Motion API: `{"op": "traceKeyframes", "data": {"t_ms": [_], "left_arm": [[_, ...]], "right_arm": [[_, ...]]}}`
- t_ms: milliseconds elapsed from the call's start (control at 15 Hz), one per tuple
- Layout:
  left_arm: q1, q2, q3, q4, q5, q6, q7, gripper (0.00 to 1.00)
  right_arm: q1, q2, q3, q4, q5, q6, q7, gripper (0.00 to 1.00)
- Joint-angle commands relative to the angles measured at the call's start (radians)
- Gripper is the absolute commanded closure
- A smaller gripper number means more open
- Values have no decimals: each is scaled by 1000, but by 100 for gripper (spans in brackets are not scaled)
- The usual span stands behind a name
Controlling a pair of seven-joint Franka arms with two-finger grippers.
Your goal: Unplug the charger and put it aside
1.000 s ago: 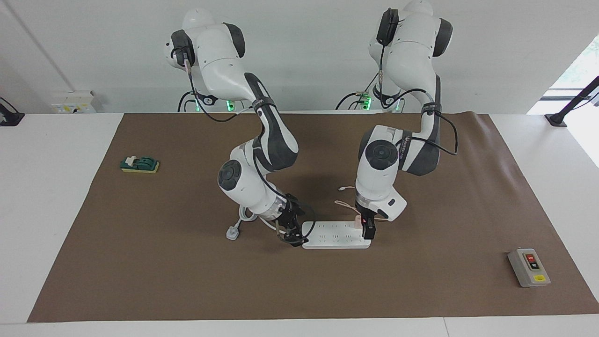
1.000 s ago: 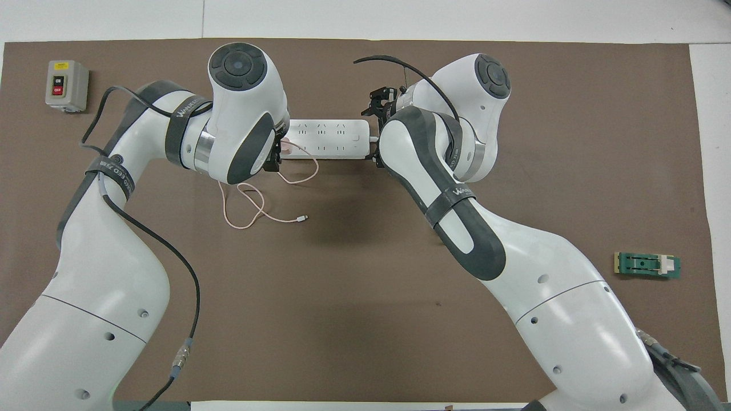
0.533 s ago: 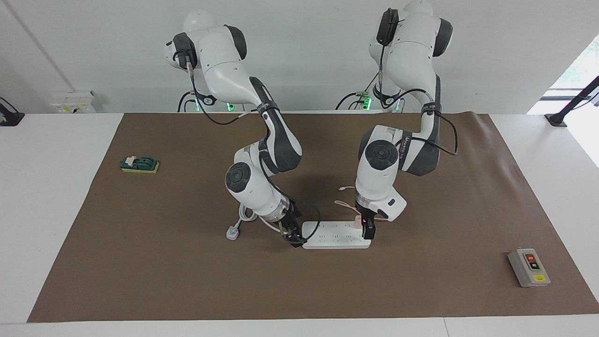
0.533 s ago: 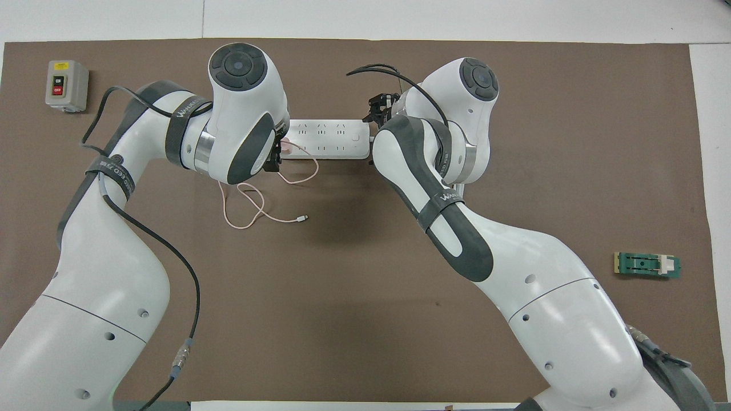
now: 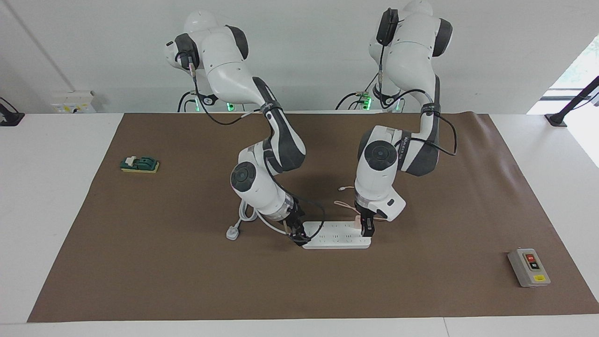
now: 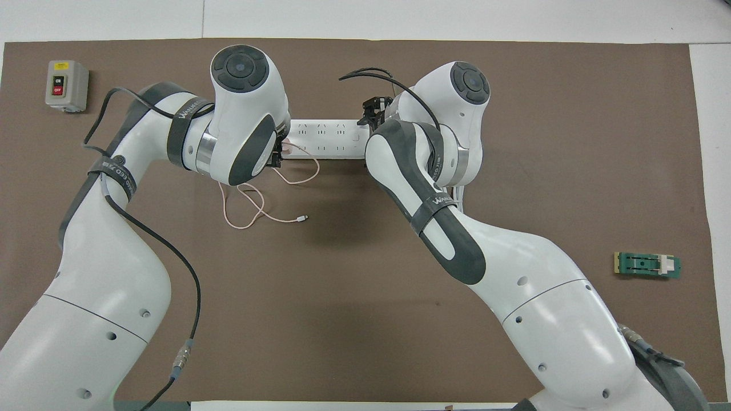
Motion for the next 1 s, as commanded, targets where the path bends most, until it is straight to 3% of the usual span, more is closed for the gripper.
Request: {"op": "traceKeyframes", "data": {"t_ms": [0,400,933], "left_arm": [[-12,-24,10,-33,19,16,-5,94],[-12,-18,10,-33,17,21,-3,91],[-10,-13,11,-33,19,24,-2,86]], "right_arm": [[-3,31,4,35,-12,22,-17,0],[-2,43,4,39,-12,51,-18,0],[-31,97,6,138,-4,34,-15,0]]}}
